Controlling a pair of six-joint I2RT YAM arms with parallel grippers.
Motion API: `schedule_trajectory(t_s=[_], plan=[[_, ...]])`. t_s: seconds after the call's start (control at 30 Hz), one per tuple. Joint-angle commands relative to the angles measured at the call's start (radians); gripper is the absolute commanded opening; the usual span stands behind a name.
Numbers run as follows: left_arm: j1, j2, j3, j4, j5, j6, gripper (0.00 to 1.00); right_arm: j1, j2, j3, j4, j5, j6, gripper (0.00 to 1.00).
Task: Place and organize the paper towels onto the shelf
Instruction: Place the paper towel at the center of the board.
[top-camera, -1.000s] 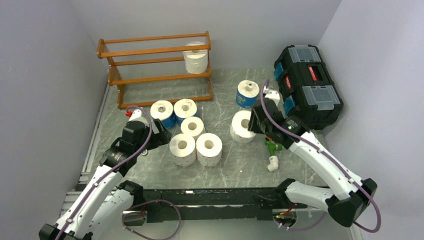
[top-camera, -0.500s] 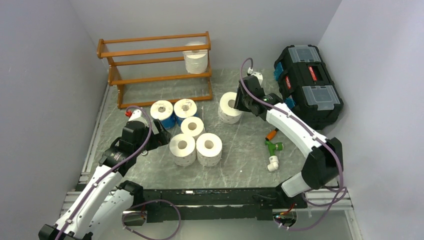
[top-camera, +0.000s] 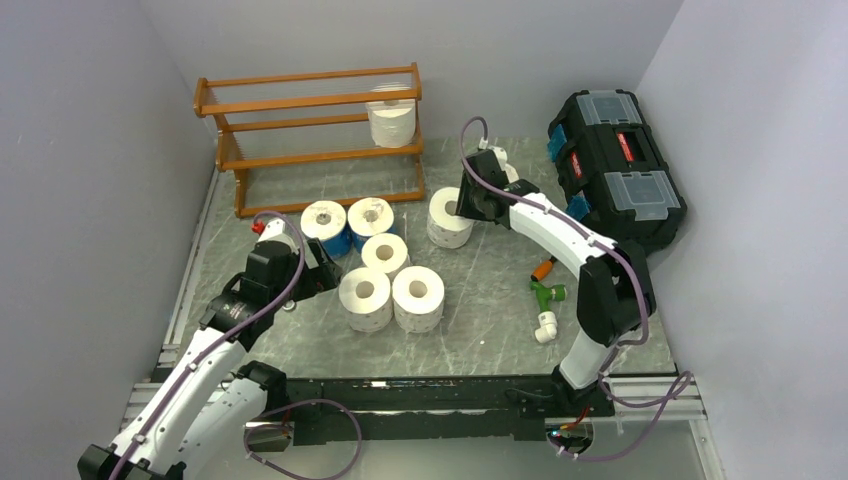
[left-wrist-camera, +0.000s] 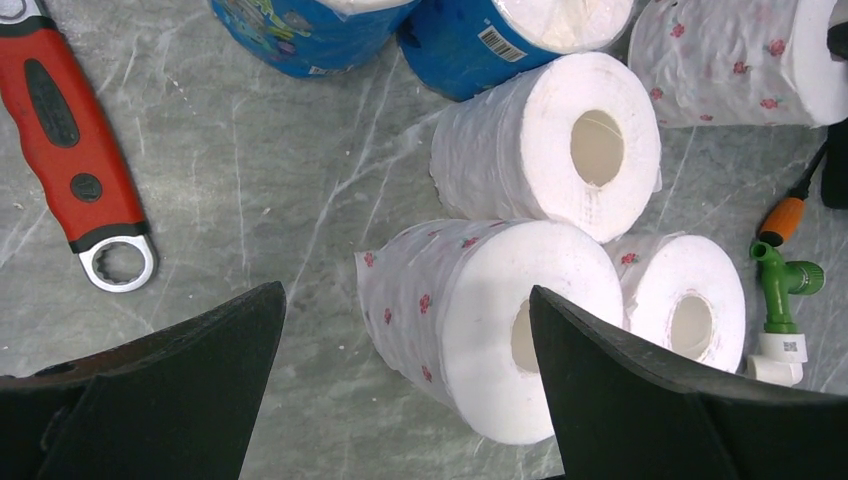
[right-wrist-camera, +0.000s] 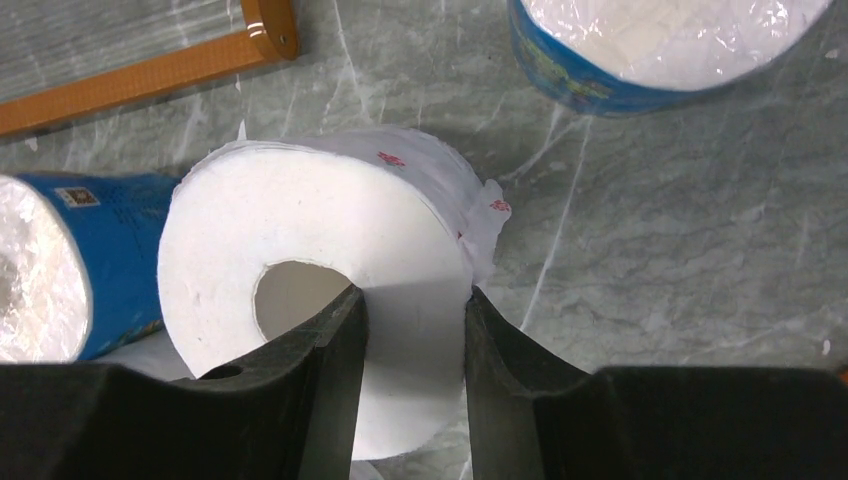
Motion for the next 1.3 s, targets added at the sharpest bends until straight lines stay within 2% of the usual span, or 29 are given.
schedule_trajectory(t_s=[0.0,0.5,0.8,0.9,1.07,1.27], plan=[[0.0,0.007,0.018,0.011,-0.038,0.0,0.98,-0.021,0.023,0.069,0.092,-0.007,-0.001,0.39],[0.0,0.013,0.005,0.01,-0.041,-0.012,0.98,-0.03,0.115,0.146,0.075,-0.067,-0.011,0.44],[0.0,0.018,0.013,0.011,-0.02,-0.001,0.99,-0.03,0.092,0.144,0.064,-0.083,-0.011,0.63],[0.0,0.016,0.016,0.009,-0.013,0.001,0.99,-0.029,0.057,0.14,0.063,-0.08,-0.012,0.67],[0.0,0.015,0.027,0.003,-0.015,0.001,0.99,-0.029,-0.023,0.134,0.062,-0.027,-0.022,0.68],[0.0,0.018,0.036,0.003,-0.014,-0.009,0.99,-0.044,-0.132,0.018,0.207,0.16,-0.027,0.69]])
